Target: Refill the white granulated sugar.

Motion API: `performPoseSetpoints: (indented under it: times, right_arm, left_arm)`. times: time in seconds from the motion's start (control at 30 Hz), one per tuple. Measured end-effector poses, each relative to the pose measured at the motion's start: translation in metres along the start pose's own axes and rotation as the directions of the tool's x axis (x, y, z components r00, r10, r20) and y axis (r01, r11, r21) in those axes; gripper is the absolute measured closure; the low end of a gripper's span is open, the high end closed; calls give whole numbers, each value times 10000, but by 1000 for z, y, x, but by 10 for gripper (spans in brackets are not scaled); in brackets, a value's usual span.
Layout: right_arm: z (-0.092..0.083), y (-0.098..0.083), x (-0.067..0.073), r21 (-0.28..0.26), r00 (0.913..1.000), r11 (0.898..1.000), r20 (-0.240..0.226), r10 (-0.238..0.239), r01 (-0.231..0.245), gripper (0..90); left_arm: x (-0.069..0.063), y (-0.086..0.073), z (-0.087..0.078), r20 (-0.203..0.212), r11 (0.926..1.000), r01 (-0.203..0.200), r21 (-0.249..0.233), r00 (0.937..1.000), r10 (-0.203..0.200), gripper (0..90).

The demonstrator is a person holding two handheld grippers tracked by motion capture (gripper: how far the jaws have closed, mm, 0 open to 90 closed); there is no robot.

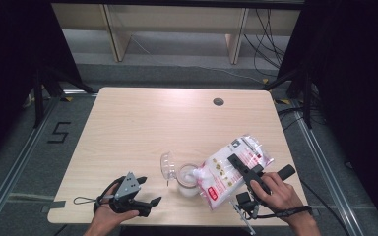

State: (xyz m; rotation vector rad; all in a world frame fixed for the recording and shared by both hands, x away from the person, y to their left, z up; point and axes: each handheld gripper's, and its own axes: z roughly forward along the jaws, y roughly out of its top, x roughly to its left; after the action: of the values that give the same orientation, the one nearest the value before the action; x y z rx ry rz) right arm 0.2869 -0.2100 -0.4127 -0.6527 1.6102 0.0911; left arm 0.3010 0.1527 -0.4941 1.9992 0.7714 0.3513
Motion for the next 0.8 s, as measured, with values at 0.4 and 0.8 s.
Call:
performPoseSetpoints:
  times: [0.4,0.8]
  right_arm:
    - [0,-2,1,29,9999,9999,-42,131,-131,696]
    - [-1,-1,0,25,9998,10000,183,93,-94,697]
  left_arm:
    - [1,0,-1,-20,9999,-78,106,10000,78,164]
    - [1,0,-1,-15,9999,-48,104,10000,49,164]
